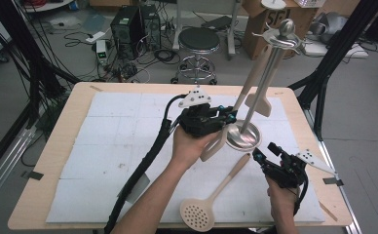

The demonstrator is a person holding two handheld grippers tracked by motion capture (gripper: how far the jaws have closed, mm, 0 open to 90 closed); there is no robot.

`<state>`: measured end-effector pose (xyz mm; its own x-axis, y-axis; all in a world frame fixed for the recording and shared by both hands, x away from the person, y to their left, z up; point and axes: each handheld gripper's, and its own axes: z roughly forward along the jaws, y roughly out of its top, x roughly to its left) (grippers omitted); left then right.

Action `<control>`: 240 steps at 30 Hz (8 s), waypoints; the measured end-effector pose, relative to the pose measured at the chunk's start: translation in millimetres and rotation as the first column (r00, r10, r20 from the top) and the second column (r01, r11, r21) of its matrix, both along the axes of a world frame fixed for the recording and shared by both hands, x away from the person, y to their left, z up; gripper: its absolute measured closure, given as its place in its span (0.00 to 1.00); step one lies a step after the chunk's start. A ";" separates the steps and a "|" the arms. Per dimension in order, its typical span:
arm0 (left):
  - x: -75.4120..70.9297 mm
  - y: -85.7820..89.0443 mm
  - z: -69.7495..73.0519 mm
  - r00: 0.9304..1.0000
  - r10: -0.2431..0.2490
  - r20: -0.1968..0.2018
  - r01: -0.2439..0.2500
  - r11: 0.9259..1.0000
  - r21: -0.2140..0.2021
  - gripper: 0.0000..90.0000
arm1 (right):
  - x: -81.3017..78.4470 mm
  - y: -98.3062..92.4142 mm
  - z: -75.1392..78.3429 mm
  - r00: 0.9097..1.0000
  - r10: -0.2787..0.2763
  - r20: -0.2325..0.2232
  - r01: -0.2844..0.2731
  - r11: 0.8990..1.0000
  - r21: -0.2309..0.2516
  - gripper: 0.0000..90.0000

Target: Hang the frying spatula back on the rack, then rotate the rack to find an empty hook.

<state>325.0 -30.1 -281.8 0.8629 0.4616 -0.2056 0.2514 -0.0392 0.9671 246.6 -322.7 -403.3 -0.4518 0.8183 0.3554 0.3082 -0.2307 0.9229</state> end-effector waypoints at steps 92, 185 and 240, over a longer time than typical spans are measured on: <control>7.2 98.1 -59.0 0.991 -0.049 -0.124 0.034 0.992 -0.120 0.30 | -0.4 -2.7 1.9 0.999 -0.024 0.024 0.024 1.000 -0.002 0.24; -60.3 221.5 -148.4 0.932 0.275 -0.236 -0.288 0.957 -0.024 0.26 | 45.4 -8.5 95.4 0.999 -0.031 0.042 0.022 0.979 0.204 1.00; -59.2 226.8 -152.9 0.931 0.300 -0.206 -0.315 0.948 -0.040 0.26 | 76.8 5.8 200.7 0.976 -0.057 0.210 -0.005 0.959 0.283 1.00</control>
